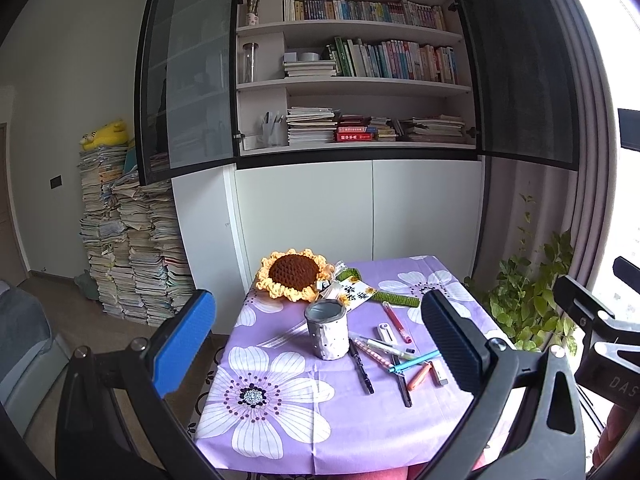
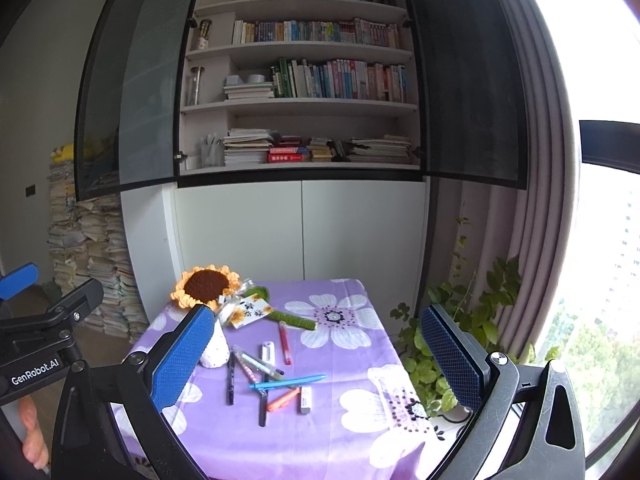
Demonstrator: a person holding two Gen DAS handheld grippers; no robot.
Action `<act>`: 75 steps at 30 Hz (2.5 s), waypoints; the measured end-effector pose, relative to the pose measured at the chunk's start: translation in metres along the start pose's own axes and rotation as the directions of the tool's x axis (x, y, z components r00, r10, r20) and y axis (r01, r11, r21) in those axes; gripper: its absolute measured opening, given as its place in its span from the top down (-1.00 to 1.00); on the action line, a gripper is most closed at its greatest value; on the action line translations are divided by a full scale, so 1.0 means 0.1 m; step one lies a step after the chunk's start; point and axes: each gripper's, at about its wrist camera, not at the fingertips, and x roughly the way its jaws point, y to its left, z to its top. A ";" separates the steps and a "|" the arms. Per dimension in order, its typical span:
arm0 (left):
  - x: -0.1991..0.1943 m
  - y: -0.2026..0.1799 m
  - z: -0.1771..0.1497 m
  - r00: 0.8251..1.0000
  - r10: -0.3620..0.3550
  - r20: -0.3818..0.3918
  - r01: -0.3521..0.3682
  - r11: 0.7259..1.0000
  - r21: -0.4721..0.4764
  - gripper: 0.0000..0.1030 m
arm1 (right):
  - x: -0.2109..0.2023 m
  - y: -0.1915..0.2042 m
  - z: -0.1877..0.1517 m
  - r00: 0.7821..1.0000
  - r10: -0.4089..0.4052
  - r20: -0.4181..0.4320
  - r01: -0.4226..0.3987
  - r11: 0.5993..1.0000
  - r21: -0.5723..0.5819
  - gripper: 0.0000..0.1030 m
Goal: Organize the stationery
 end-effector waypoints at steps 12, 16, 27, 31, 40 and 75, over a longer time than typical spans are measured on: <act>-0.01 -0.02 0.02 1.000 0.006 -0.004 -0.006 1.000 0.010 -0.98 | 0.00 0.02 0.03 1.000 0.014 -0.007 -0.014 1.000 -0.003 -1.00; -0.01 -0.03 0.03 1.000 0.004 -0.002 -0.004 1.000 0.016 -0.98 | -0.01 0.02 0.03 1.000 0.016 -0.008 -0.016 1.000 -0.004 -1.00; 0.03 -0.06 0.03 1.000 0.005 -0.018 -0.005 1.000 0.020 -0.98 | 0.01 0.05 0.03 1.000 0.028 -0.013 -0.028 1.000 -0.004 -1.00; 0.07 -0.06 0.01 1.000 0.005 -0.030 -0.004 1.000 0.029 -0.98 | 0.04 0.06 0.02 0.999 0.031 -0.018 -0.031 0.999 -0.008 -1.00; 0.41 0.00 -0.12 0.995 0.027 -0.096 -0.024 0.999 0.033 -0.98 | 0.24 0.07 -0.02 0.996 0.066 -0.064 -0.067 0.998 -0.010 -1.00; 3.10 0.17 -1.03 0.924 -0.130 -0.361 0.134 0.991 -0.013 -0.33 | 2.94 0.03 -1.01 0.850 0.040 -0.526 -0.007 0.998 0.064 -1.00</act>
